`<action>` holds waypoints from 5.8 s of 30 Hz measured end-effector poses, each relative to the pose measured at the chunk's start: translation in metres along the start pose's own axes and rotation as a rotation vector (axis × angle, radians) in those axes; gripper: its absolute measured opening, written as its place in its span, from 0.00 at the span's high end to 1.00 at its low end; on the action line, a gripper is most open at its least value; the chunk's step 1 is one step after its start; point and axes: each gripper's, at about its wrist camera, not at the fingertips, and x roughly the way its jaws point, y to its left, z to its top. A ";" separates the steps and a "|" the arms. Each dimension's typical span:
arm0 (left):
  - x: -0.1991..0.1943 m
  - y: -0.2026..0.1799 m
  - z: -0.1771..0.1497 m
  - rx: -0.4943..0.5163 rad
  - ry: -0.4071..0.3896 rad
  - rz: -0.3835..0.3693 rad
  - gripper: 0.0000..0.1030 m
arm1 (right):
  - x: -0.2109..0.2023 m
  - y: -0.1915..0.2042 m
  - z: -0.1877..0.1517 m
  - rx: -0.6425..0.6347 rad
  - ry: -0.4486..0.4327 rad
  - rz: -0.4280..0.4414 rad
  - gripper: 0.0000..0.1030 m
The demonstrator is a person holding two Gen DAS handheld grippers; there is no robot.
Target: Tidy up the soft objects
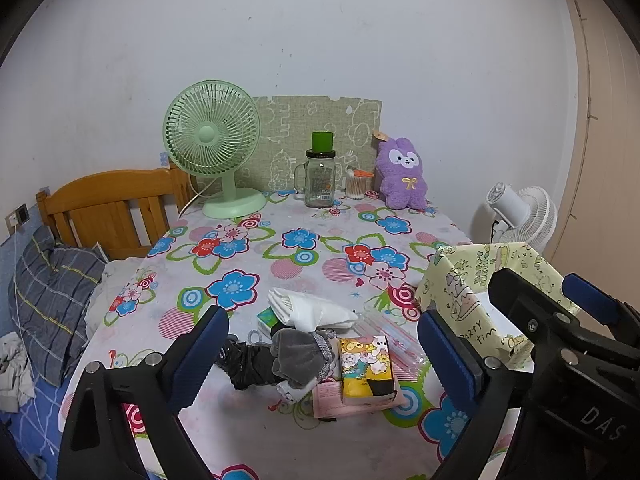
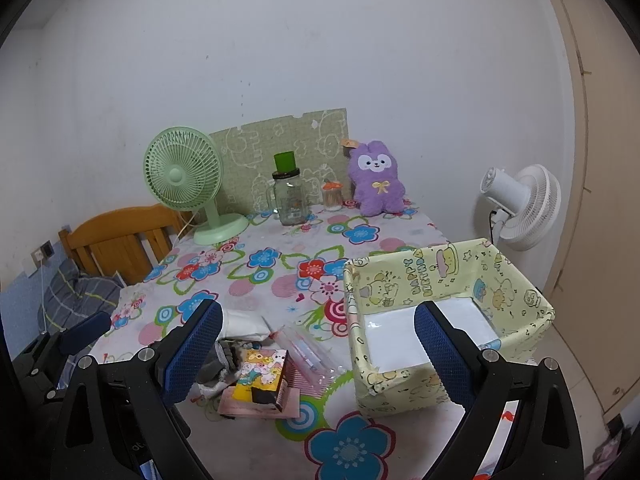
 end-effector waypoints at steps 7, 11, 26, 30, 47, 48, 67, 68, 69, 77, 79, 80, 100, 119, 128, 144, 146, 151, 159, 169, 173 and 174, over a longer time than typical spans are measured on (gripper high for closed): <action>0.008 0.006 0.003 0.006 0.017 0.000 0.11 | 0.014 0.008 0.003 -0.003 0.024 0.003 0.07; 0.016 0.013 0.004 0.003 0.031 -0.004 0.13 | 0.021 0.013 0.002 -0.004 0.038 0.006 0.08; 0.047 0.033 -0.013 -0.001 0.115 0.020 0.19 | 0.057 0.031 -0.016 -0.027 0.107 0.019 0.15; 0.058 0.038 -0.017 -0.011 0.143 0.015 0.19 | 0.067 0.035 -0.021 -0.028 0.131 0.023 0.16; 0.094 0.037 -0.034 0.004 0.241 -0.017 0.22 | 0.103 0.050 -0.040 -0.025 0.241 0.028 0.23; 0.095 0.037 -0.035 0.006 0.243 -0.015 0.22 | 0.104 0.050 -0.041 -0.026 0.244 0.016 0.23; 0.119 0.036 -0.044 0.021 0.292 -0.010 0.52 | 0.144 0.057 -0.055 -0.011 0.355 0.018 0.28; 0.120 0.036 -0.045 0.022 0.295 -0.012 0.53 | 0.146 0.056 -0.056 -0.007 0.363 0.020 0.28; 0.120 0.035 -0.045 0.027 0.297 -0.012 0.54 | 0.148 0.056 -0.056 -0.003 0.369 0.021 0.31; 0.119 0.033 -0.047 0.030 0.294 -0.010 0.58 | 0.155 0.056 -0.059 0.001 0.392 0.027 0.56; 0.118 0.033 -0.047 0.027 0.294 -0.011 0.58 | 0.155 0.056 -0.058 -0.006 0.384 0.022 0.60; 0.117 0.033 -0.047 0.026 0.293 -0.012 0.59 | 0.154 0.056 -0.058 -0.007 0.383 0.025 0.61; 0.109 0.038 -0.054 0.025 0.293 -0.013 0.60 | 0.158 0.064 -0.065 -0.018 0.426 0.061 0.45; 0.101 0.037 -0.054 0.032 0.269 0.011 0.53 | 0.156 0.066 -0.066 -0.009 0.433 0.070 0.62; 0.089 0.031 -0.044 0.032 0.237 -0.005 0.63 | 0.143 0.063 -0.054 -0.001 0.400 0.081 0.62; 0.064 0.016 -0.007 0.038 0.173 -0.036 0.63 | 0.110 0.053 -0.013 0.010 0.312 0.080 0.62; 0.061 0.014 -0.002 0.038 0.164 -0.043 0.63 | 0.105 0.053 -0.007 0.009 0.299 0.076 0.62; 0.052 0.009 0.010 0.044 0.137 -0.062 0.64 | 0.094 0.049 0.008 0.007 0.264 0.063 0.62; 0.044 0.001 0.025 0.055 0.101 -0.068 0.63 | 0.080 0.044 0.027 0.000 0.217 0.044 0.62; 0.047 -0.011 0.032 0.058 0.095 -0.057 0.63 | 0.075 0.033 0.035 -0.011 0.196 0.043 0.62; 0.048 -0.020 0.033 0.057 0.090 -0.062 0.63 | 0.073 0.024 0.037 -0.021 0.183 0.038 0.62; 0.048 -0.022 0.033 0.057 0.089 -0.062 0.64 | 0.072 0.021 0.037 -0.022 0.179 0.036 0.62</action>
